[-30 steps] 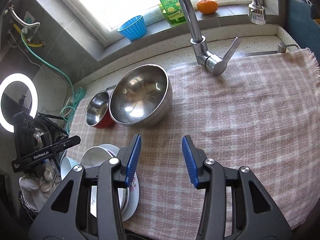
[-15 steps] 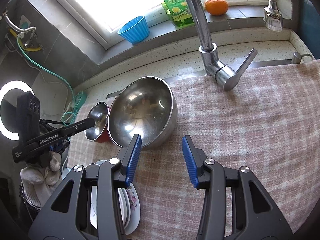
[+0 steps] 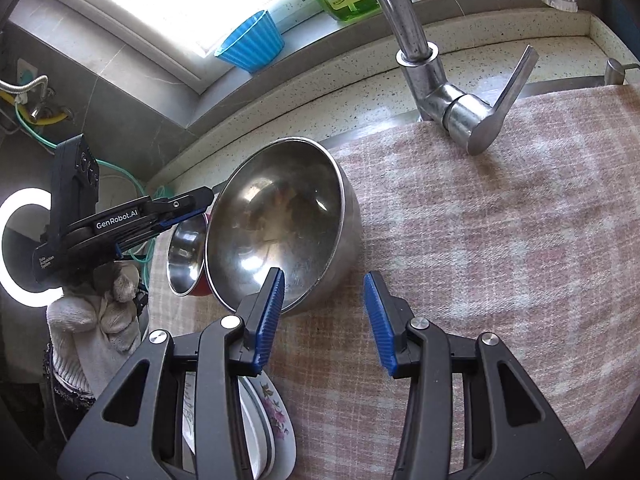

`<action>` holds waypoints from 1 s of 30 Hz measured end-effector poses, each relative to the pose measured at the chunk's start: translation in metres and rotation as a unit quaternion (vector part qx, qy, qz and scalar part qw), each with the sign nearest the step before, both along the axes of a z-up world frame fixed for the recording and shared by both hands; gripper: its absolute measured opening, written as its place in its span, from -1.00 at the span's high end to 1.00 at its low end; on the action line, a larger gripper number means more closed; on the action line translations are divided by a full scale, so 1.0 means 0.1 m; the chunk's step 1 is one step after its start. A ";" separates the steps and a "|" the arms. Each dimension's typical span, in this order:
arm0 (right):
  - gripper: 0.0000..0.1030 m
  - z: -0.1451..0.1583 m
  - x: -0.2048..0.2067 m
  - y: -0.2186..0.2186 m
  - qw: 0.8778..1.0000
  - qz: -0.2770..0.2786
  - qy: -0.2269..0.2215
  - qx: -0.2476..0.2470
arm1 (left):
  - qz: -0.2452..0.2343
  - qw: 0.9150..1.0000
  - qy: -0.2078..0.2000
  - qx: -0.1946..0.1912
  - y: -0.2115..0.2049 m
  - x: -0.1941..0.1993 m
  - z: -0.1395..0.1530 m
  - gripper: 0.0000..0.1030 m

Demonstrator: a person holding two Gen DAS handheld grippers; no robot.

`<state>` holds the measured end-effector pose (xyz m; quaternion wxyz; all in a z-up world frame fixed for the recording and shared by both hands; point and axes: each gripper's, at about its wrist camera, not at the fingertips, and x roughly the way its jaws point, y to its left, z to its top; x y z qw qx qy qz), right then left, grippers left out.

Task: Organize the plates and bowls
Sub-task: 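Move the right gripper to the large steel bowl rim and close, then lift the large steel bowl by its rim with the right gripper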

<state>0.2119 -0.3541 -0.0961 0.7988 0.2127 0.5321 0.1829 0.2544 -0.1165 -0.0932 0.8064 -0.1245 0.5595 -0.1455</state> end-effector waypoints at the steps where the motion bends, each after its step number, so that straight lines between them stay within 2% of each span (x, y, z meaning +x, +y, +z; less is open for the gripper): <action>1: 0.14 -0.02 0.01 0.00 1.000 0.000 0.003 0.001 | -0.002 1.000 0.002 0.001 -0.01 0.01 -0.02 0.57; 5: 0.22 -0.07 0.06 0.00 1.000 -0.001 0.009 0.005 | -0.006 1.000 0.008 0.005 -0.03 0.07 -0.07 0.57; 7: 0.38 -0.10 0.09 0.02 1.000 0.002 0.013 0.005 | -0.011 1.000 0.013 0.005 -0.05 0.08 -0.11 0.57; 13: 0.63 -0.15 0.14 0.09 1.000 0.014 0.017 0.003 | -0.025 1.000 0.018 0.004 -0.11 0.09 -0.16 0.57; 17: 0.63 -0.14 0.16 0.11 1.000 0.019 0.014 -0.001 | -0.031 0.999 0.019 0.003 -0.14 0.08 -0.16 0.65; 20: 0.63 -0.12 0.16 0.13 1.000 0.021 0.015 -0.004 | -0.033 0.999 0.013 0.012 -0.17 0.07 -0.14 0.65; 30: 0.63 -0.02 -0.04 -0.03 1.000 0.017 0.011 0.003 | -0.040 0.999 0.005 -0.002 -0.25 -0.11 -0.04 0.65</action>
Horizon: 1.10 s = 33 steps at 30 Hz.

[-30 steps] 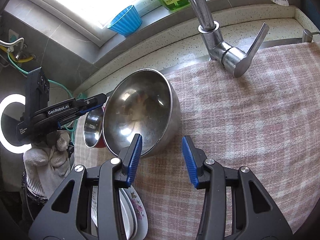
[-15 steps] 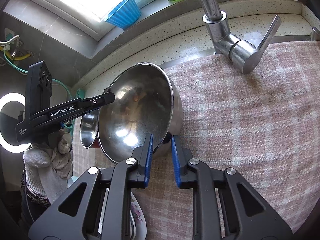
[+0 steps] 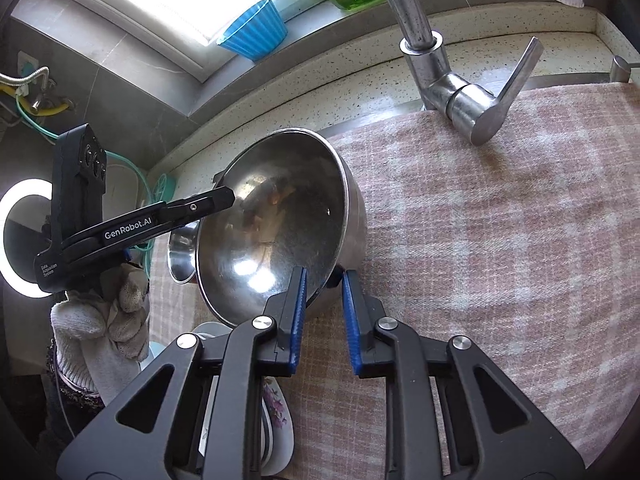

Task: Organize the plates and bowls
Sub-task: 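Lift the large steel bowl by its rim with the right gripper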

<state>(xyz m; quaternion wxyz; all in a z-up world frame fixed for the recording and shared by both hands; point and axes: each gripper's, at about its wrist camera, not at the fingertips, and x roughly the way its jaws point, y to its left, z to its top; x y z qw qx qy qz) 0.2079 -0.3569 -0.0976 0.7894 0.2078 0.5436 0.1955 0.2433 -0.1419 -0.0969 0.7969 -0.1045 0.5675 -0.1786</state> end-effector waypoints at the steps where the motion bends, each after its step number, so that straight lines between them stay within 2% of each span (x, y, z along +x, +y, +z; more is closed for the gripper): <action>1: 0.63 0.02 -0.03 -0.03 1.000 -0.001 -0.001 0.001 | -0.002 1.000 0.000 -0.003 -0.02 -0.03 0.01 0.65; 12: 0.63 0.14 -0.50 -0.43 1.000 -0.025 -0.001 0.007 | -0.050 0.999 0.003 -0.013 -0.31 -0.52 0.06 0.65; 20: 0.63 0.08 -0.82 -0.68 0.999 -0.045 0.014 0.000 | -0.082 0.996 0.015 -0.027 -0.48 -0.89 0.05 0.65; 33: 0.63 -0.06 -1.06 -0.79 0.998 -0.054 0.031 -0.010 | -0.091 0.994 0.042 -0.038 -0.54 -1.26 -0.10 0.65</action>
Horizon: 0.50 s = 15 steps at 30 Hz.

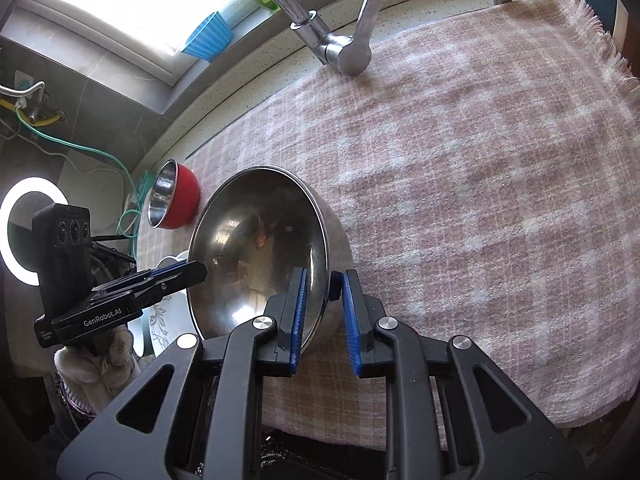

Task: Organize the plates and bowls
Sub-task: 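Lift the large steel bowl by its rim with the right gripper, then set the steel bowl down beside the plate stack and open the right gripper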

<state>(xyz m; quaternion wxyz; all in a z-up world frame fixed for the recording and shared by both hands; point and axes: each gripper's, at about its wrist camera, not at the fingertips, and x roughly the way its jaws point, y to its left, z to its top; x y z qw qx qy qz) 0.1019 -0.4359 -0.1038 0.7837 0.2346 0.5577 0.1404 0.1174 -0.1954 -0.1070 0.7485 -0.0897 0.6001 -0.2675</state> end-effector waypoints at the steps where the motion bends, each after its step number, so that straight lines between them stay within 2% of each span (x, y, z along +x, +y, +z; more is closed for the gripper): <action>1: 0.63 -0.01 0.00 0.00 1.000 0.000 0.001 -0.002 | -0.002 1.000 0.000 0.001 0.00 -0.02 -0.01 0.65; 15: 0.63 -0.08 -0.04 0.00 1.000 -0.002 0.006 -0.012 | 0.007 1.000 0.009 -0.005 0.01 -0.11 -0.06 0.65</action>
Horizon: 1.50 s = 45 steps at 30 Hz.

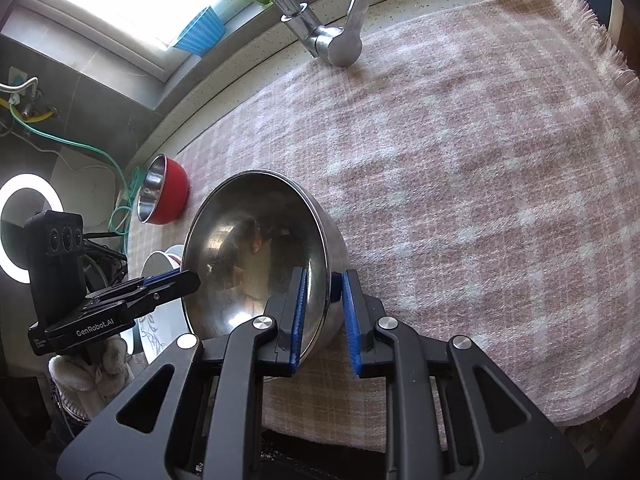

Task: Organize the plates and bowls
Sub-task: 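Set the steel bowl down beside the plate stack and open the right gripper, then move the right gripper to the red steel bowl rim and close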

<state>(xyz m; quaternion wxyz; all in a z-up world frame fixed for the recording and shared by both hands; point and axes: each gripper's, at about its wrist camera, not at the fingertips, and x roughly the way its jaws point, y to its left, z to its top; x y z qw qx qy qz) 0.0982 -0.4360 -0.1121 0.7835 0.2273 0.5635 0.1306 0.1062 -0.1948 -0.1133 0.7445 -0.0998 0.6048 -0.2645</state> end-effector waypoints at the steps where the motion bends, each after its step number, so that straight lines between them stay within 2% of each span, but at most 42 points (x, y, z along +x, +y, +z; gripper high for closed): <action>1: 0.63 0.00 0.00 0.00 1.000 0.000 0.000 -0.001 | 0.000 1.000 0.000 0.000 0.00 0.00 0.00 0.65; 10: 0.60 0.00 0.00 0.00 1.000 -0.001 0.001 0.002 | 0.001 1.000 0.000 -0.004 0.00 0.00 0.00 0.65; 14: 0.60 0.02 0.01 0.00 1.000 -0.002 0.000 0.000 | 0.002 1.000 0.000 0.000 0.02 0.00 0.00 0.57; 15: 0.49 0.03 0.01 -0.01 1.000 -0.003 -0.003 0.000 | 0.003 1.000 -0.001 0.001 0.02 0.01 0.00 0.57; 16: 0.26 0.04 0.02 -0.01 1.000 -0.007 -0.004 0.000 | 0.004 1.000 -0.001 0.002 0.04 0.01 0.00 0.56; 18: -0.01 0.08 0.02 -0.04 1.000 -0.016 -0.012 -0.002 | 0.008 1.000 -0.002 0.000 0.07 0.02 0.01 0.43; 29: -0.04 0.39 0.10 0.08 0.998 -0.016 -0.052 0.007 | 0.031 0.999 -0.022 -0.009 0.31 0.07 0.18 0.42; 37: -0.04 0.61 0.21 0.45 0.997 0.015 -0.076 0.018 | 0.070 0.997 -0.038 -0.006 0.70 0.17 0.27 0.41; 45: -0.04 0.65 0.36 0.96 0.995 0.052 -0.080 0.039 | 0.118 0.992 -0.047 0.013 1.21 0.32 0.29 0.41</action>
